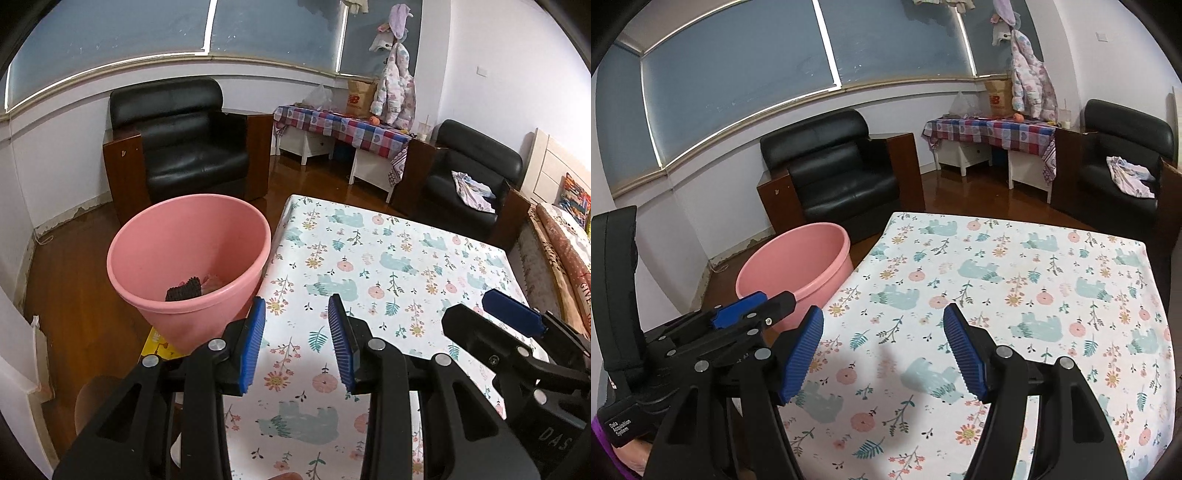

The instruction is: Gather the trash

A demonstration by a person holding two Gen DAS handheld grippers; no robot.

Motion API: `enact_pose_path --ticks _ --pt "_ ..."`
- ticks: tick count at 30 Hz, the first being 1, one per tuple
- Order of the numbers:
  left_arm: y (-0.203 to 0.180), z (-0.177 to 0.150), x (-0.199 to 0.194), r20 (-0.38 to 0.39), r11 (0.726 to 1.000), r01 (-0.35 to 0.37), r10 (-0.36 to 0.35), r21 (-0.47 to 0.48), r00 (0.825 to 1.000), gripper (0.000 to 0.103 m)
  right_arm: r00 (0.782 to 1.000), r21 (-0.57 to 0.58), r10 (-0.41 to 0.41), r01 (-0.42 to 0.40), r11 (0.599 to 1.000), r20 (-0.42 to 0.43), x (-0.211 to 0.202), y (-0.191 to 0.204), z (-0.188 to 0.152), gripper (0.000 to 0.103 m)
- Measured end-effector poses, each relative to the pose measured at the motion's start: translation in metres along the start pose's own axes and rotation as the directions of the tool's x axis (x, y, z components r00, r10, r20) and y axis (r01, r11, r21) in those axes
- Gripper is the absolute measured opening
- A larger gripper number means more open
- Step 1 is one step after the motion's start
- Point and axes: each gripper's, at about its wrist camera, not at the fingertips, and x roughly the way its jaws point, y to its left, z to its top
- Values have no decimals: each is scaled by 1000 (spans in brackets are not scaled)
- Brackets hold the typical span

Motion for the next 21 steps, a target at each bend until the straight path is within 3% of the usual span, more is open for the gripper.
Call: enact_pose_path --ticks 21 --pt "0 -3 -20 83 1000 -7 6 10 997 36 996 -19 -42 44 999 82 -15 5 -2 67"
